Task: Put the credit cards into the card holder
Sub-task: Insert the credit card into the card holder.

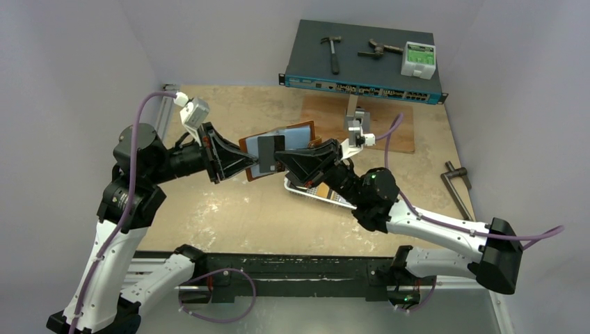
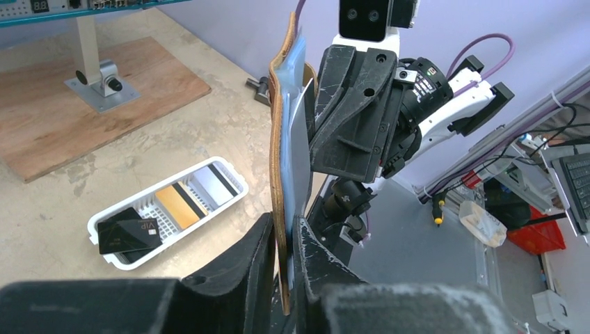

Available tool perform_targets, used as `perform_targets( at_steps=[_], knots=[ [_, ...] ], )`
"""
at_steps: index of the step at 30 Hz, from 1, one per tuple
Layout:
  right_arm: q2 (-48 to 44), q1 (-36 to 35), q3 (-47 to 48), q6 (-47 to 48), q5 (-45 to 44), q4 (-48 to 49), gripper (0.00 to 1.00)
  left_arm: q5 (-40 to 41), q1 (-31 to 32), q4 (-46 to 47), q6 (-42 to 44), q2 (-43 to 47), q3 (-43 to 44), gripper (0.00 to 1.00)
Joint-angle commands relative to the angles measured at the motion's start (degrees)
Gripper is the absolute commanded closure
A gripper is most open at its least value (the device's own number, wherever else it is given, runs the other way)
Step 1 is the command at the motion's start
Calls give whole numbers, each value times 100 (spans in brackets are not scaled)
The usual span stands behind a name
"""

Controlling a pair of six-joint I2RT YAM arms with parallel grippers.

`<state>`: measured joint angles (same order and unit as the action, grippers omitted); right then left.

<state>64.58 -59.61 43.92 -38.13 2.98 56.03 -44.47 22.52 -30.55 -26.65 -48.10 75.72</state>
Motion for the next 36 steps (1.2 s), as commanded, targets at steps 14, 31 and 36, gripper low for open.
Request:
perform_targets(
  at_steps=[14,31,36],
  knots=[
    [257,-145,525,337,296,-739,100,-682,58,700,-524,89,-147,74],
    [-513,-212,582,572,-176,-2339,61,-573,58,419,-320,197,-335,100],
    [-1058,-215,635,805,-674,-3041,48,-637,50,351,-303,230,-348,100]
  ],
)
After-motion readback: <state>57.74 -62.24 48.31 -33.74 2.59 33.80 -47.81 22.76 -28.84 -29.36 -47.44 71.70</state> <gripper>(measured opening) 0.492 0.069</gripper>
